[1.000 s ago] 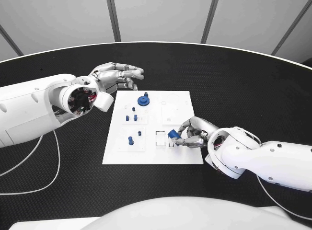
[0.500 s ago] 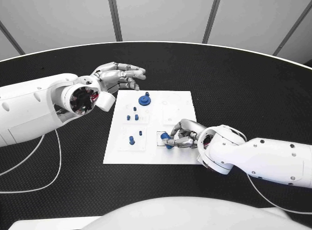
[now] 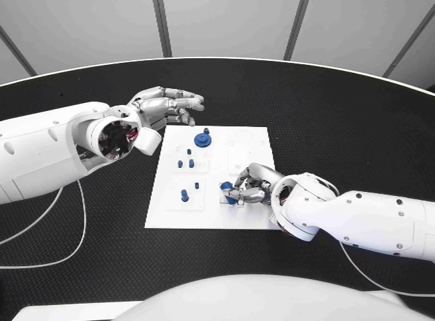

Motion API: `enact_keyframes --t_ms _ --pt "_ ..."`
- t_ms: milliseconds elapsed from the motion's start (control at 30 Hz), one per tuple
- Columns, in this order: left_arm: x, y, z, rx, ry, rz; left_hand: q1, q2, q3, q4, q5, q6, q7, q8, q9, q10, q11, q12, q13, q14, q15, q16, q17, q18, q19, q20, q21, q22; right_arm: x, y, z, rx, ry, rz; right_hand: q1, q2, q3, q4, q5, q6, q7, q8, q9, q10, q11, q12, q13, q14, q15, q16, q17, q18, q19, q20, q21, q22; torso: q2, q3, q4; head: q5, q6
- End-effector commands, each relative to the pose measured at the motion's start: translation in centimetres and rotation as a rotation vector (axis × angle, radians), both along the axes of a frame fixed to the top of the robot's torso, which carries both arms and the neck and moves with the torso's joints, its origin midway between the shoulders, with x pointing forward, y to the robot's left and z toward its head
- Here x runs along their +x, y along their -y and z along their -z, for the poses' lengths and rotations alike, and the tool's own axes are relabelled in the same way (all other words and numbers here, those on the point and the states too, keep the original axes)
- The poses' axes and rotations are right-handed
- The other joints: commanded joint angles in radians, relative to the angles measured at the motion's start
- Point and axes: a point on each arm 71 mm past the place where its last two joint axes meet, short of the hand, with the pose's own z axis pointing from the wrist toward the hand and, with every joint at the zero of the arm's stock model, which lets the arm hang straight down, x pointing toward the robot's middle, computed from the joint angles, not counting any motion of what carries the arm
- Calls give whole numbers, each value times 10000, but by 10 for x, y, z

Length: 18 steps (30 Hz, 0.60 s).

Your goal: Assemble the parts on the task board

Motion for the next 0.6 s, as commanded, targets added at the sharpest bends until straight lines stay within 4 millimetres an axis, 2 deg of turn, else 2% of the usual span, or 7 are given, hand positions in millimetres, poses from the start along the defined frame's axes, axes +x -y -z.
enact_keyframes --t_ms 33,200,233,300,433,600 --pt "0 0 0 0 -1 4 10 101 -75 8 -48 -21 59 39 17 -77 -17 52 13 -73 8 -3 16 67 23 74 -45 -11 0 -1 -1 41 35 -2 -131 -27 11 41 -38 358 -295 60 13 54 -32 52 479 887 -78 58 1878 -155 37 -93 65 1086 14 4 1 9 1" --pt "0 0 0 3 -4 0 10 101 -75 8 -48 -21 59 39 17 -77 -17 52 13 -73 8 -3 16 67 23 74 -45 -11 2 -1 -2 8 36 19 -312 -54 -31 61 -145 373 -314 113 51 67 -51 42 483 888 -98 58 1877 -157 42 -116 66 1097 -3 -6 7 9 1" --pt "0 0 0 5 -4 -3 10 101 -75 8 -48 -21 59 39 17 -77 -17 52 13 -73 8 -3 16 67 23 74 -45 -11 3 -1 -1 -20 25 32 -621 -72 -155 70 -451 387 -325 153 79 64 -58 18 472 887 -102 56 1874 -160 43 -125 61 1103 -9 -9 1 16 1" --pt "0 0 0 5 -5 -2 10 101 -75 8 -48 -21 59 39 17 -77 -17 52 13 -73 8 -3 16 67 23 74 -45 -11 4 0 -1 -73 1 59 -691 -71 -184 77 -472 378 -330 164 89 63 -63 8 469 886 -108 54 1869 -157 42 -132 51 1103 -11 -9 -5 15 1" --pt "0 1 0 4 -8 10 10 101 -75 8 -48 -21 59 39 17 -77 -17 52 13 -73 8 -3 16 67 23 74 -45 -11 6 3 0 -201 -62 122 -1268 -94 -568 92 -527 360 -368 274 177 44 -94 -71 439 879 -138 39 1837 -151 34 -161 -7 1109 -20 -5 -10 7 1" --pt "0 1 0 6 -12 17 10 101 -75 8 -48 -21 59 39 17 -77 -17 52 13 -73 8 -3 16 67 23 74 -45 -11 8 5 2 -338 -159 113 -1290 -91 -588 91 -519 359 -371 281 183 41 -97 -78 435 878 -140 38 1836 -150 33 -163 -9 1109 -27 -2 -13 -4 1"
